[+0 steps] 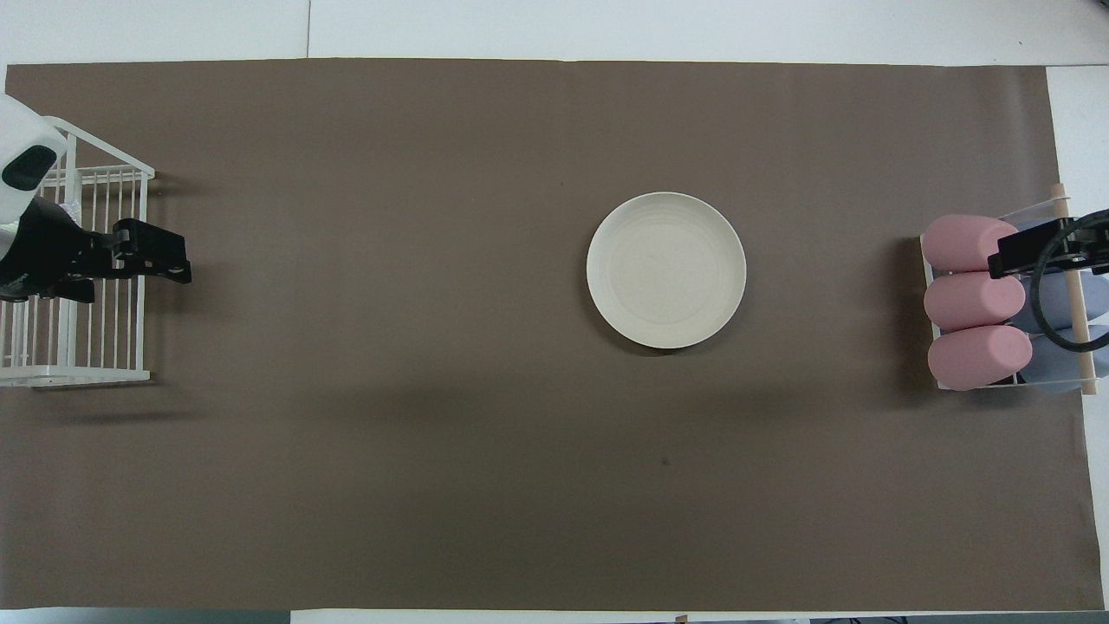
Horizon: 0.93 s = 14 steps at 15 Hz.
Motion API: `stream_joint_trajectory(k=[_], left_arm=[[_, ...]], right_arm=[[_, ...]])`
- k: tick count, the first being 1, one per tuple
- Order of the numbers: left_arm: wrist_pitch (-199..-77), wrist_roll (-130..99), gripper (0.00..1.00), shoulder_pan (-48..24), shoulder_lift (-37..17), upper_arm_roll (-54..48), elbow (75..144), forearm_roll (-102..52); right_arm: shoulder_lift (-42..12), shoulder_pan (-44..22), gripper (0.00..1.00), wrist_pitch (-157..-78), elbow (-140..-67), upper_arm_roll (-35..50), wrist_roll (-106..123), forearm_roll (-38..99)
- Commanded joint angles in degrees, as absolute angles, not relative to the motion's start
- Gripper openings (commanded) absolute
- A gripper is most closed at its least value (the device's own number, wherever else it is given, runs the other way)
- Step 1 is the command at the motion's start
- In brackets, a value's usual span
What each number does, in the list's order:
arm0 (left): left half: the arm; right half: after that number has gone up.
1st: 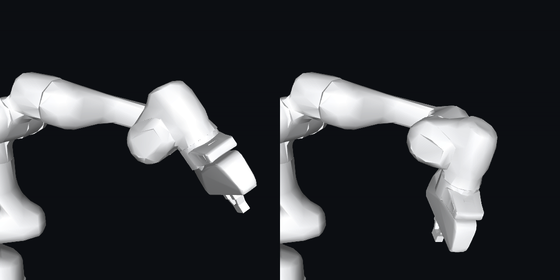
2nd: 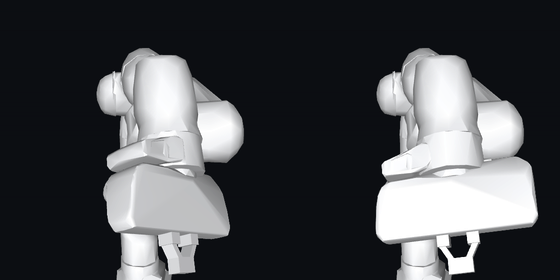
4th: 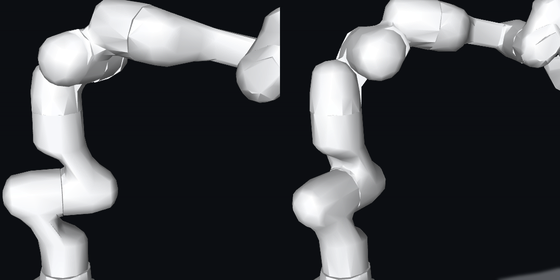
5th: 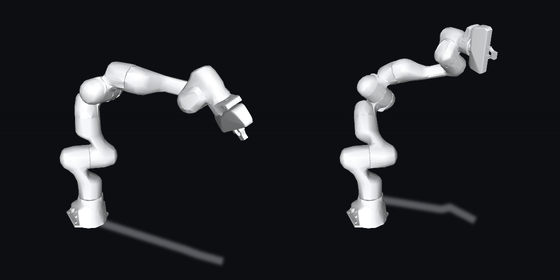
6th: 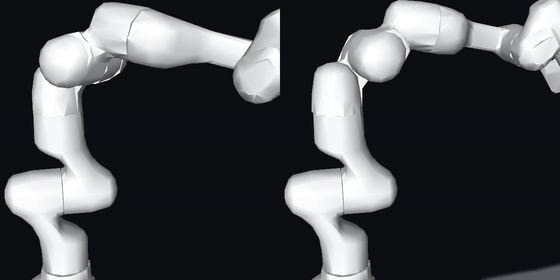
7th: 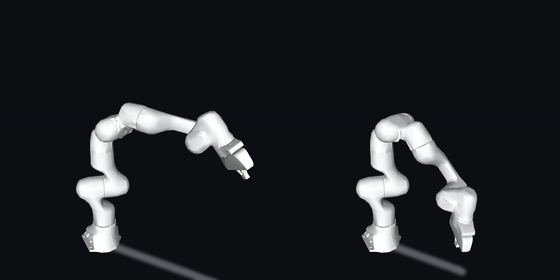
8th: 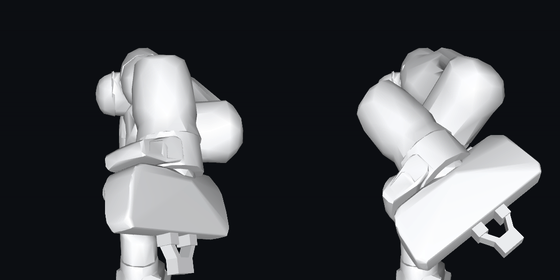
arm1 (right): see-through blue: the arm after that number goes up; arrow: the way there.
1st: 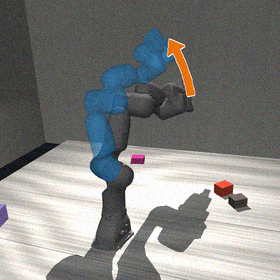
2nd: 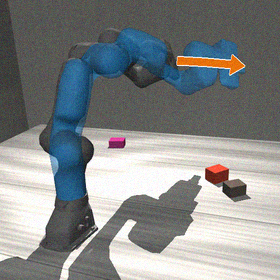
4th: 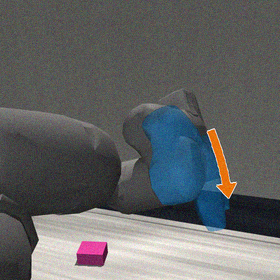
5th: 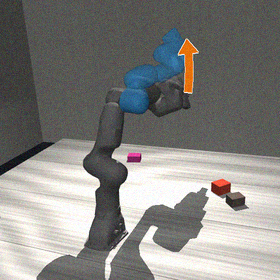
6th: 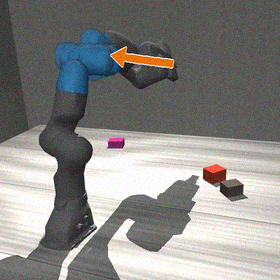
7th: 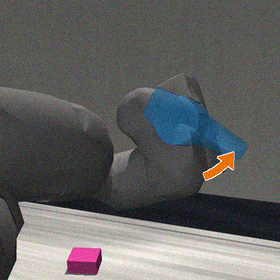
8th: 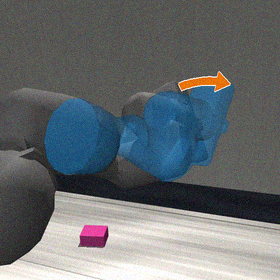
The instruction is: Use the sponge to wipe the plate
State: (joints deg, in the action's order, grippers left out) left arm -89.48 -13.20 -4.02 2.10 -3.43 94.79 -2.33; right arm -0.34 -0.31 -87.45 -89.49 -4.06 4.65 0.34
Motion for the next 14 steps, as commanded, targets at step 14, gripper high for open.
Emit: stream_joint_trajectory(k=[14], left_arm=[[-89.3, -11.5, 1.00, -5.4, 3.4, -3.6, 95.2, 1.3]], right_arm=[[0.3, -0.4, 1.00, -86.6, -89.5, -4.0, 3.5, 0.0]])
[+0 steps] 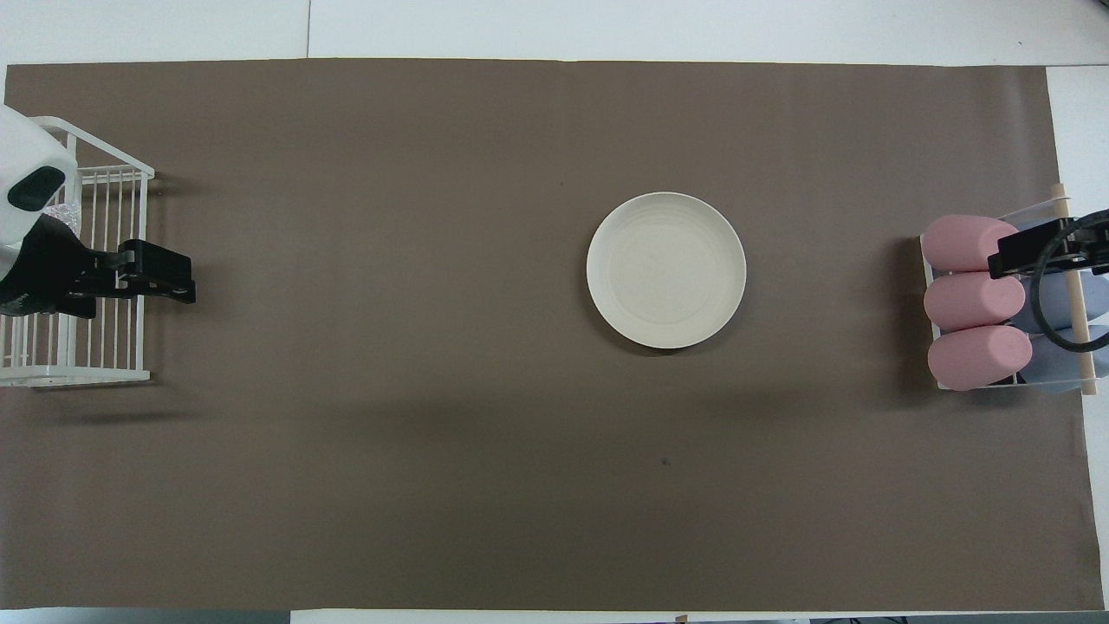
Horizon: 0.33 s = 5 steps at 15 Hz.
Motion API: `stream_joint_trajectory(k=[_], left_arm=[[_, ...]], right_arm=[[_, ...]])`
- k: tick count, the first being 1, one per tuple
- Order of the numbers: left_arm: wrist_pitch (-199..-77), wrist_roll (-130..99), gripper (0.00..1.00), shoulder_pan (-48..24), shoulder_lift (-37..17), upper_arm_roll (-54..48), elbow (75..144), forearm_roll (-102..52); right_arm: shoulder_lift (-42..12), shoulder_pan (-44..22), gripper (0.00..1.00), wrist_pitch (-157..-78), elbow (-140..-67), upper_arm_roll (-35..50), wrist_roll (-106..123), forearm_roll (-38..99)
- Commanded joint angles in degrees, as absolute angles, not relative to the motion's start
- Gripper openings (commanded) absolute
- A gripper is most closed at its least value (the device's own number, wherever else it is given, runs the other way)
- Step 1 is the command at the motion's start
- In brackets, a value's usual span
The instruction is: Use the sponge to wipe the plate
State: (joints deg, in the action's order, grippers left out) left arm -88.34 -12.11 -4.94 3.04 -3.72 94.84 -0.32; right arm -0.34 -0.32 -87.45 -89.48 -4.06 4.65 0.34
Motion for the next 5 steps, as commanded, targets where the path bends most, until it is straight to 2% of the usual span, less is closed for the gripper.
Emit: stream_joint_trajectory(k=[1, 5], left_arm=[[-89.4, -11.5, 1.00, -5.4, 3.5, -3.8, 95.2, 1.5], [-90.3, -11.7, 1.00, -5.0, 3.9, -4.0, 95.5, 1.1]], right_arm=[[0.3, -0.4, 1.00, -86.7, -89.6, -4.0, 3.5, 0.0], [0.3, -0.4, 1.00, -86.7, -89.5, -4.0, 3.4, 0.0]])
